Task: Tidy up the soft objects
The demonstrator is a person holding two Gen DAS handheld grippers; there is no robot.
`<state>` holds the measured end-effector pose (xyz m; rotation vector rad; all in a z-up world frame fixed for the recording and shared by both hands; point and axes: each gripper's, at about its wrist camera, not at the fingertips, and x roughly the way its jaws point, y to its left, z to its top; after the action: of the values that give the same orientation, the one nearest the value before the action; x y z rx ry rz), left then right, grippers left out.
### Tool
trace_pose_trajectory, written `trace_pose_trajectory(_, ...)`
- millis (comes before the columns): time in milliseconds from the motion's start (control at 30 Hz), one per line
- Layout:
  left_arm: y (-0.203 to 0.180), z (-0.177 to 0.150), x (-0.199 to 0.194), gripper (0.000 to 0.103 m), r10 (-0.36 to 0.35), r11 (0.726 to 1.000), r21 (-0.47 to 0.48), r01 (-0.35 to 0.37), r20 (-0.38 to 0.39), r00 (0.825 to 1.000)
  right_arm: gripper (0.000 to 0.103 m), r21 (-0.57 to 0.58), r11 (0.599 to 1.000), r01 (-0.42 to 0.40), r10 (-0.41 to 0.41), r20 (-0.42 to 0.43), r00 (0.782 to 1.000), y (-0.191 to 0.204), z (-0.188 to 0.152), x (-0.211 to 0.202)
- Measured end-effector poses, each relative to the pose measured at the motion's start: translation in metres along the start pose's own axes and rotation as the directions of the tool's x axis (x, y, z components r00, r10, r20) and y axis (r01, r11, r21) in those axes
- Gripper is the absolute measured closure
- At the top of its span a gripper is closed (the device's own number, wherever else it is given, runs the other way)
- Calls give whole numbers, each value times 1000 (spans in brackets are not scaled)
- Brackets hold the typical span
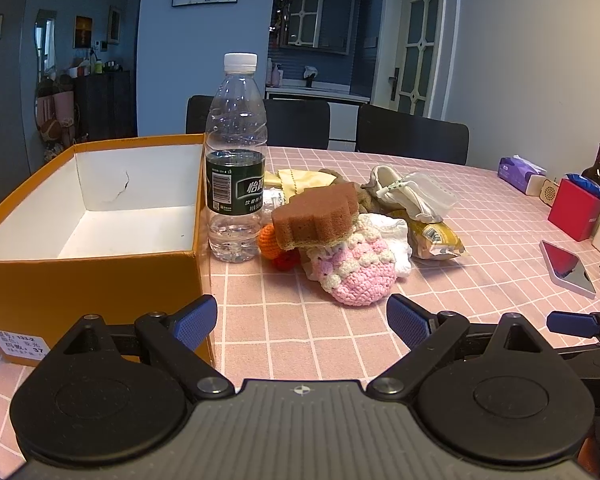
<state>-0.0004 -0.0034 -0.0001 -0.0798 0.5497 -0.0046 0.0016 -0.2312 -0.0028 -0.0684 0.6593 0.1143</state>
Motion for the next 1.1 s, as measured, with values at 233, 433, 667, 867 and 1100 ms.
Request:
trace_pose_trajectory(233,0,-1,0,0,-4,1000,-4,4,-4,1000,2,5,1000,-2,2,-4,1000,0,-1,0)
trace_pose_trajectory(433,1,-1,0,0,-6,1000,-4,6,-8,1000,2,6,1000,-2,2,-6,1000,0,-2,0)
trace_pose_trajectory(667,0,-1,-1,0,-7,1000,-3,7,-5,1000,2,4,1000,-4,4,-5,1000,0,-2,-1)
trace_pose_trajectory(867,-1,-2,-1,0,-9,1000,-3,9,-7,1000,2,5,1000,-4,4,-6,1000,0,-2,-1)
trace_pose_trajectory(1100,0,-3,-1,0,-7,1000,-2,7,-5,1000,2,6,1000,-3,3,-9,1000,0,-3,0)
